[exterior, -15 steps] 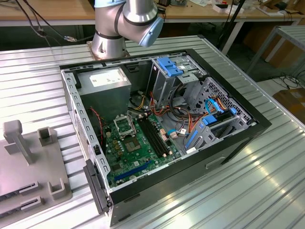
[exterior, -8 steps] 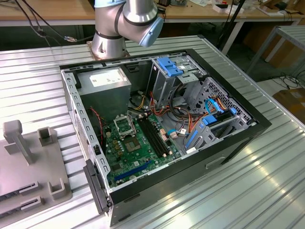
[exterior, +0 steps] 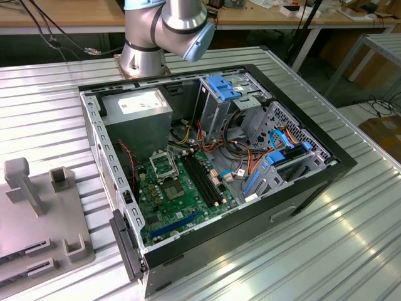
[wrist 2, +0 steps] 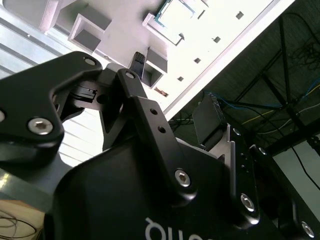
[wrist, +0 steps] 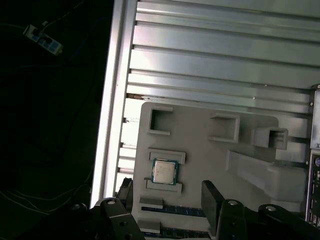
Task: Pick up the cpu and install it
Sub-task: 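Pick up the cpu and move it towards the insertion slot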
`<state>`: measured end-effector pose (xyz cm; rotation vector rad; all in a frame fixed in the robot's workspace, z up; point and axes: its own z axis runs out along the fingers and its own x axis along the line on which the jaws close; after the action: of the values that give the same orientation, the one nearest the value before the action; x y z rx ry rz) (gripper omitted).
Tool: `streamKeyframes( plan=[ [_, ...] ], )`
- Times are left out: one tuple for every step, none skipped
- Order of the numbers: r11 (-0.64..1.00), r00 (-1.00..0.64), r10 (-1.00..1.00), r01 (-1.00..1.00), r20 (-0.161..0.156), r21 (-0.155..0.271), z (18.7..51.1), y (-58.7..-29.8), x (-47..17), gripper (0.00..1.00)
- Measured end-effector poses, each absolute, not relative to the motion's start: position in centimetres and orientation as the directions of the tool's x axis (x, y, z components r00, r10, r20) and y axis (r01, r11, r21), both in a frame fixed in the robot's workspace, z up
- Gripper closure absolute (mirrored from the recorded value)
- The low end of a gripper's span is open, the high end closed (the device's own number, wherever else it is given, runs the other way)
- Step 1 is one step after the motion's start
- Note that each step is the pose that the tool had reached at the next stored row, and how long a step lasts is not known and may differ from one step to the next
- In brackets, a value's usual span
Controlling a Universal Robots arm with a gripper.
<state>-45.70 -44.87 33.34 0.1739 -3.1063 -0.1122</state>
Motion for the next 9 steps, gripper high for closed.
streamKeyframes(
  plan=[
    [0.991, -0.993, -0.112, -0.11, 0.024, 0.073, 33.3, -44.9, -45.7, 0.34],
    [0.991, -0.993, -0.113, -0.11, 0.024, 0.074, 33.3, -44.9, -45.7, 0.34],
    [0.991, -0.993, -0.112, -0.11, 0.024, 0.074, 33.3, -44.9, -45.7, 0.34],
    [0.991, -0.993, -0.112, -0.11, 0.024, 0.073, 33.3, -44.9, -45.7, 0.34],
    [0.991, -0.993, -0.113, -0.11, 0.024, 0.074, 33.1, -44.9, -45.7, 0.34],
    [0.991, -0.993, -0.113, -0.111, 0.024, 0.074, 33.0, -44.9, -45.7, 0.34],
    [0.991, -0.993, -0.113, -0.111, 0.024, 0.074, 32.8, -45.0, -45.7, 0.34],
    [0.991, -0.993, -0.112, -0.11, 0.024, 0.074, 32.5, -45.2, -45.7, 0.34],
    [0.991, -0.994, -0.11, -0.108, 0.024, 0.074, 32.2, -45.4, -45.7, 0.34]
  ],
)
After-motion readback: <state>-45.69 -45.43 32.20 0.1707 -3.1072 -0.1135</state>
